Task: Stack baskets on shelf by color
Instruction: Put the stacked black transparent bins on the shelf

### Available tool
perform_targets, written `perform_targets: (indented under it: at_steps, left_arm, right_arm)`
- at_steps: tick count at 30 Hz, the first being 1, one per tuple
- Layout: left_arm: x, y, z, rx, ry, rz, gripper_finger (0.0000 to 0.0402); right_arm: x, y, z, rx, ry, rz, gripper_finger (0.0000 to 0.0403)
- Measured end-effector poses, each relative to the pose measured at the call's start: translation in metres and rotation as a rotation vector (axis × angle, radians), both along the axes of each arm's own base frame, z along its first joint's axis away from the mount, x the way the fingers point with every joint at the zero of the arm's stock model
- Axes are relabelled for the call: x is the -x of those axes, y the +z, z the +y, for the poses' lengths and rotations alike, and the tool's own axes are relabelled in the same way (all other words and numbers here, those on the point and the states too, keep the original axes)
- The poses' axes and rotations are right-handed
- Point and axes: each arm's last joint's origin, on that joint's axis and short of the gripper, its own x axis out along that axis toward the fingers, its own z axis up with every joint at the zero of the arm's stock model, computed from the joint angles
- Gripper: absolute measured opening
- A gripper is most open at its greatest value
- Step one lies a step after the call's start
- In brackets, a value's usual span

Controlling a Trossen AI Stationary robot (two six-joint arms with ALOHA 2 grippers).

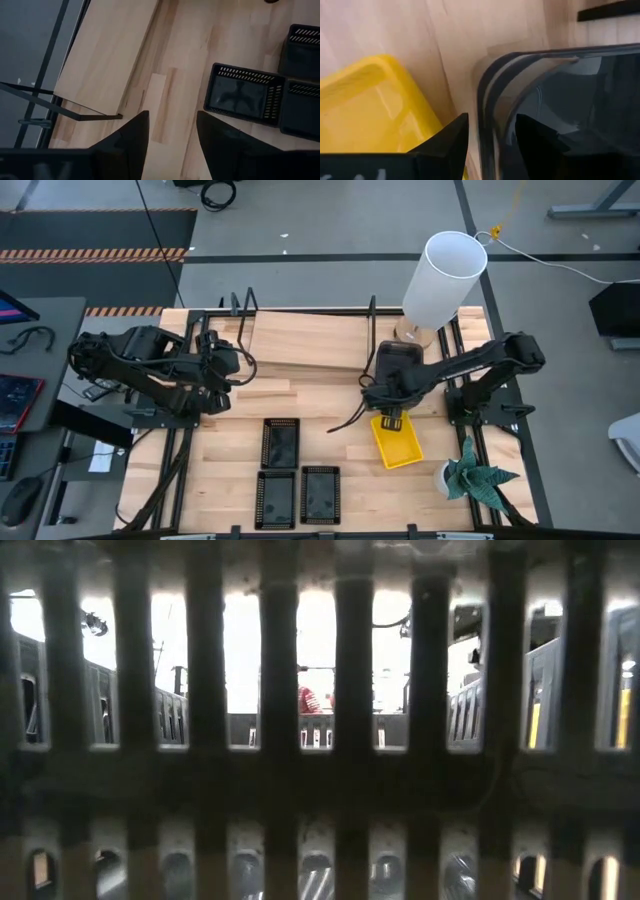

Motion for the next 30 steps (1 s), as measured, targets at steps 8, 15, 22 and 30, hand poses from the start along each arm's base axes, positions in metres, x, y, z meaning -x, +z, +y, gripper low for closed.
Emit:
perform_targets:
  at_steps: [8,15,22,30]
  left_arm:
    - [0.0,0.0,0.0,0.004,0.006,-0.002,0.0172]
    - [0.0,0.0,0.0,0.01,0.016,-0.006,0.0172]
    - [0.0,0.0,0.0,0.009,0.015,-0.005,0.0172]
    - [0.0,0.0,0.0,0.004,0.006,-0.002,0.0172]
  right_arm:
    - [-0.001,0.0,-0.009,-0.005,-0.05,-0.004,0.0153]
    - [-0.005,-0.01,-0.009,-0.004,-0.049,0.032,0.0124]
    - [-0.007,-0.014,-0.009,-0.029,-0.052,0.053,0.0032]
    - [-0.005,-0.013,-0.009,-0.057,-0.094,0.061,0.0023]
